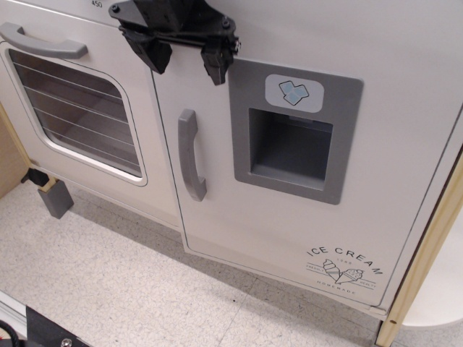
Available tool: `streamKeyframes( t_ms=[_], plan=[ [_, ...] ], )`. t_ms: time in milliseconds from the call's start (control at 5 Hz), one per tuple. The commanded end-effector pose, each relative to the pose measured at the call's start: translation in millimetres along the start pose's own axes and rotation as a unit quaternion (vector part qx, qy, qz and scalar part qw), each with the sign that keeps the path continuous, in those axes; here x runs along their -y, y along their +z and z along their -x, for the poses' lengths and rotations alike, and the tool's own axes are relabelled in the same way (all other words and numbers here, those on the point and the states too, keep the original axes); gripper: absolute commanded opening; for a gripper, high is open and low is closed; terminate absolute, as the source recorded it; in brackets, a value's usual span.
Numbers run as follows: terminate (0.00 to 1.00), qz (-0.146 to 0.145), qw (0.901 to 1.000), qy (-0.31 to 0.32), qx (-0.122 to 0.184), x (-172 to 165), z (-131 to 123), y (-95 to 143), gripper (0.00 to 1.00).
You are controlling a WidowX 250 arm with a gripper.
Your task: Close fridge
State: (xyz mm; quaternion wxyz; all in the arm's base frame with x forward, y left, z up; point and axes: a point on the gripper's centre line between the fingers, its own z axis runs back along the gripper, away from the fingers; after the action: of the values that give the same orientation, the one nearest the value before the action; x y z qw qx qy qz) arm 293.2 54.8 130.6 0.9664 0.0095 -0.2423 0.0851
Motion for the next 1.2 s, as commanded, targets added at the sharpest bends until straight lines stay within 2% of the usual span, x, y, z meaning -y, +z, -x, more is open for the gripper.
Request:
streamKeyframes(
  t_ms=[0, 600, 800, 1000],
  plan=[
    [0.0, 0.0, 0.9994, 0.014, 0.03, -5.4, -14.1, 15.3, 1.0],
    [0.0, 0.004, 0.9992, 0.026, 0.031, -1.1, -18.8, 12.2, 1.0],
    [0.0, 0.012, 0.9998, 0.014, 0.0, 4.9, -21.0, 0.0, 1.0],
    [0.0, -0.005, 0.9998, 0.003, -0.022, 8.0, -24.3, -9.6, 1.0]
  ],
)
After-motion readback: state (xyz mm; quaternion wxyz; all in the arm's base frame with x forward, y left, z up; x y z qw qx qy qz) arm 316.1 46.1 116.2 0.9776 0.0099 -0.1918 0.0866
